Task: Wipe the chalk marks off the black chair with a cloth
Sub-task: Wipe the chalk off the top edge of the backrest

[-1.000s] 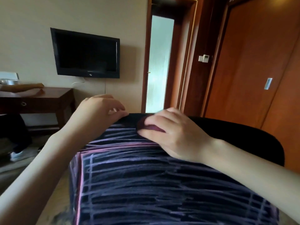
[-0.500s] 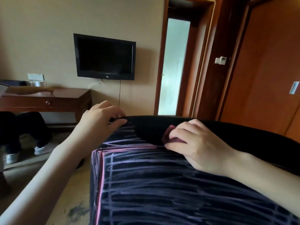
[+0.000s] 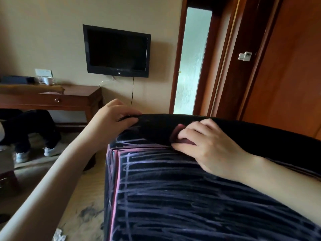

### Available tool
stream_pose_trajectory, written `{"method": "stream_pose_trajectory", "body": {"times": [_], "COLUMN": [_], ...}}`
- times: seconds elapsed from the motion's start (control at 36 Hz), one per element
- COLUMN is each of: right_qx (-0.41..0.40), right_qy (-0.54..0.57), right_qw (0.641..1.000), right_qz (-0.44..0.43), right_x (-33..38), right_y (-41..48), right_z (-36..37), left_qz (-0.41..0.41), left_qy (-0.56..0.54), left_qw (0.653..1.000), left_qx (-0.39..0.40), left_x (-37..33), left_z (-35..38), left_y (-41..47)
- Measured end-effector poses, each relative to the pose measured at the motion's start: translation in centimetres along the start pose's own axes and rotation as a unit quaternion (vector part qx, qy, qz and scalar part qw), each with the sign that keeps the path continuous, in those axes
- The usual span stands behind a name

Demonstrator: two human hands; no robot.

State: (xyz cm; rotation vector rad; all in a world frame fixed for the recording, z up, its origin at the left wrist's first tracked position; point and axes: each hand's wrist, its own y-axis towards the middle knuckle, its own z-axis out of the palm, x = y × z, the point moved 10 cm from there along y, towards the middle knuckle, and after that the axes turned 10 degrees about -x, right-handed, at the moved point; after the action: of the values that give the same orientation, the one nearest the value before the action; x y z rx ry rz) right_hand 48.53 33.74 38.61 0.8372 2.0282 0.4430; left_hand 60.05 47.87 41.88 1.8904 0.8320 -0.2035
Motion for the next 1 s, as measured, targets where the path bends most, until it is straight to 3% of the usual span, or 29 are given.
{"method": "stream_pose_trajectory", "body": {"times": [0.11, 0.33, 0.47, 0.67, 0.83, 1.0], "right_qx": [0.009, -0.081, 0.013, 0.082, 0.069, 0.016], "right_qy": [0.002, 0.010, -0.044, -0.077, -0.068, -0.055], "right_qw": [1.000, 0.996, 0.999, 0.993, 0.994, 0.996], "right_qz": [0.012, -0.025, -0.009, 0.035, 0.046, 0.068], "right_x": [-0.1, 2.2, 0.8, -2.2, -3.2, -3.2], "right_y": [0.1, 5.9, 4.9, -3.5, -3.9, 1.1], "right_z": [-1.0, -0.7, 2.3, -0.7, -2.5, -0.7], "left_qz": [0.004, 0.039, 0.041, 0.063, 0.058, -0.017], "left_qy": [-0.015, -0.051, -0.073, -0.110, -0.169, -0.253], "left_qw": [1.000, 0.998, 0.994, 0.986, 0.977, 0.959], "left_qx": [-0.003, 0.029, 0.075, 0.108, 0.119, 0.129], "left_x": [0.1, -1.3, -2.0, -3.8, -4.4, -4.8], "left_z": [-0.2, 2.1, 5.2, 8.6, 9.6, 11.1], "left_y": [-0.2, 0.7, 2.1, 3.1, 3.3, 4.0]}}
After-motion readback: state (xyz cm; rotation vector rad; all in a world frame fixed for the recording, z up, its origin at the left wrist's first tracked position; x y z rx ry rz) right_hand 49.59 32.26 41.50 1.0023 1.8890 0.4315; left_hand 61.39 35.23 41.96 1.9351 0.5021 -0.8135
